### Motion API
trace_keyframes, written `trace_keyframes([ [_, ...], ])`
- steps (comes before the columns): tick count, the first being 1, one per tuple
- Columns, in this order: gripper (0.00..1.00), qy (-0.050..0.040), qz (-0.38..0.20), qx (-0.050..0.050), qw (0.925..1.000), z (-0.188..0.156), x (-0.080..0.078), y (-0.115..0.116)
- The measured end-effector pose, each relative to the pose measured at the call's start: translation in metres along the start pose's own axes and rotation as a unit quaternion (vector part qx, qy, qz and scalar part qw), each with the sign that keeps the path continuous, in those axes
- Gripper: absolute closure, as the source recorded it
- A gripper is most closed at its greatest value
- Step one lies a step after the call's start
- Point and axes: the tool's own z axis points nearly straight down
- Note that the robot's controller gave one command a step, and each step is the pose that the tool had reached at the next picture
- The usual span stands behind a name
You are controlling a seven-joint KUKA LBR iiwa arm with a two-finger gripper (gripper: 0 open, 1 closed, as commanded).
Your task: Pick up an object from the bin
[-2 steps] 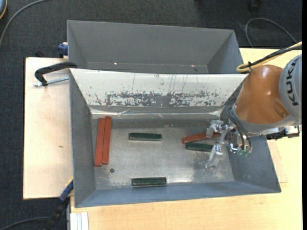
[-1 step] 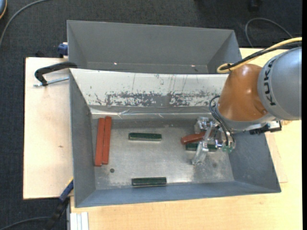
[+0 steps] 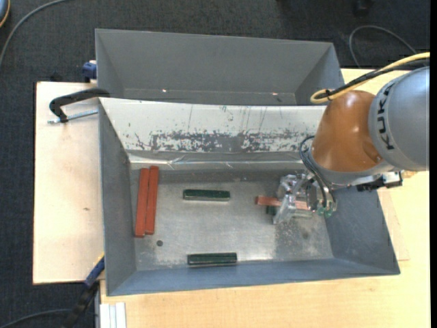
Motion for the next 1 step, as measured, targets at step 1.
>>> trace_keyframes([
  [1, 1.0, -0.0052, 0.016, -0.001, 0.9999, -0.1656, -0.023, 0.0144],
])
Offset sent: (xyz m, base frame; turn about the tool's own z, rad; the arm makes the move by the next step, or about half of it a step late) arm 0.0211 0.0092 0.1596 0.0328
